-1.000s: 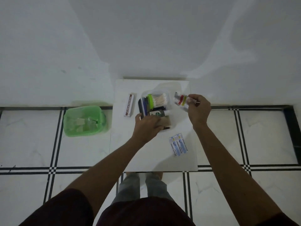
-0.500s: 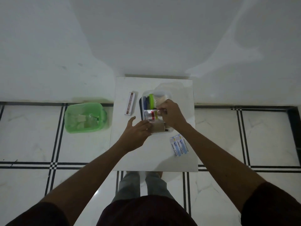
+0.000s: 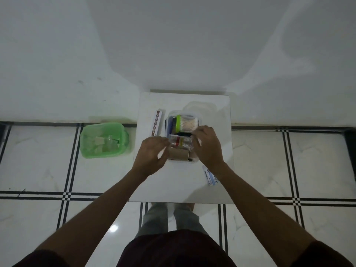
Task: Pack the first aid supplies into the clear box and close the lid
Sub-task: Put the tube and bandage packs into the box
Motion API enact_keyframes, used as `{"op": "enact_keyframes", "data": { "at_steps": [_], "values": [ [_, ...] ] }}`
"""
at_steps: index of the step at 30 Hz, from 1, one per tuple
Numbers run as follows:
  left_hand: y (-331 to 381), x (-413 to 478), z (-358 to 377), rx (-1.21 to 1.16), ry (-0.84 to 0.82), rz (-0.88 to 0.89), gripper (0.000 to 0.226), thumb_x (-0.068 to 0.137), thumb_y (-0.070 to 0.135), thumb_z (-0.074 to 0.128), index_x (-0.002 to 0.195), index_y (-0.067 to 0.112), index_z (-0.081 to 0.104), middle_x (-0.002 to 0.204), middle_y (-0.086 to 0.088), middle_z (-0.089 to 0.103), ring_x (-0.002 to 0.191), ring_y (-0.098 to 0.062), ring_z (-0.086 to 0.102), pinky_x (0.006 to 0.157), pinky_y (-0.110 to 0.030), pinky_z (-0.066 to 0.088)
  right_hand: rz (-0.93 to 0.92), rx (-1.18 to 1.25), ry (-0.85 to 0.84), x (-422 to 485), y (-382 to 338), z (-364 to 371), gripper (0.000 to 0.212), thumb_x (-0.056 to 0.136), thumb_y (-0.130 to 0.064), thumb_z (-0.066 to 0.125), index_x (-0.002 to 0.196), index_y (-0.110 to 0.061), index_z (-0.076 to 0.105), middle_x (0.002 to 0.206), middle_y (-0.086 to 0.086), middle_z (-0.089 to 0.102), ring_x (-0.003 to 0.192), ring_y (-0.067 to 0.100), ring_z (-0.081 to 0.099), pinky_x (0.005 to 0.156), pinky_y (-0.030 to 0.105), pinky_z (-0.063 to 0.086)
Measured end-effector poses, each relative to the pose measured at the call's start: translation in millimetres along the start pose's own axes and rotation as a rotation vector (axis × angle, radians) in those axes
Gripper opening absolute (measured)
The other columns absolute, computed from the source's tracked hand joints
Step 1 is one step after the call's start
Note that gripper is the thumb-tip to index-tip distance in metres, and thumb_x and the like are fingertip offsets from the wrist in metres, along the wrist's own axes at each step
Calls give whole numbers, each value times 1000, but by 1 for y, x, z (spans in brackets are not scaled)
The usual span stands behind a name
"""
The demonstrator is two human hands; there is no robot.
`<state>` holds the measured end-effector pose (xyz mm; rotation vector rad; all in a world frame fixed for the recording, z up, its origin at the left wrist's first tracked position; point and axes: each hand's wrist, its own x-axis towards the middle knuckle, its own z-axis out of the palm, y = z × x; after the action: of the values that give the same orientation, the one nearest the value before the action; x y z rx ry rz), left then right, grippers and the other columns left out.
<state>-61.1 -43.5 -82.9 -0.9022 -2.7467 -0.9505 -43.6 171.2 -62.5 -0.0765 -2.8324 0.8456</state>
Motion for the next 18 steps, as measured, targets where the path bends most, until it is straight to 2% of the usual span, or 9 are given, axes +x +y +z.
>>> {"op": "enact_keyframes", "data": {
  "at_steps": [3,5,9,11,14,16,18],
  "values": [
    [0,14,-4,-143,124,-342,19,88,13,58,103,6,67,102,-10,69,97,-24,61,86,-38,50,337,141,112,-8,13,-9,16,83,-7,64,99,-5,66,98,12,65,94,26,58,78,21,40],
    [-8,22,-3,-143,139,-470,16,87,10,59,100,6,67,100,-10,69,92,-25,61,83,-38,51,512,168,66,-21,25,-10,22,83,-9,65,105,-6,63,102,12,64,98,27,58,80,22,37],
    [-26,28,8,-100,103,-614,15,87,10,60,98,3,68,96,-14,68,88,-29,62,79,-36,49,787,125,-102,-54,44,0,39,75,-10,74,109,-3,58,108,17,59,102,32,56,78,28,39],
    [-32,32,15,-77,51,-669,17,88,14,61,99,3,67,96,-15,67,87,-29,61,77,-32,46,852,92,-187,-70,49,12,44,70,-18,79,105,-3,58,105,18,59,100,33,56,76,30,41],
    [-39,40,26,-39,-24,-704,24,88,23,62,100,2,65,94,-16,65,86,-30,59,74,-31,42,852,-71,-299,-86,50,29,49,67,-27,80,103,-5,54,105,15,55,101,34,53,70,32,41],
    [-44,48,31,-21,-45,-734,31,88,28,63,103,1,63,97,-18,64,89,-31,58,74,-32,41,890,-137,-296,-84,48,31,55,67,-27,80,107,-8,48,110,13,51,104,33,50,74,40,49],
    [-48,55,36,-4,-70,-772,37,86,31,65,106,0,60,100,-18,63,91,-32,57,74,-32,39,922,-137,-297,-78,46,30,60,66,-25,81,110,-9,44,113,12,51,106,32,51,80,45,50]
  ]
}}
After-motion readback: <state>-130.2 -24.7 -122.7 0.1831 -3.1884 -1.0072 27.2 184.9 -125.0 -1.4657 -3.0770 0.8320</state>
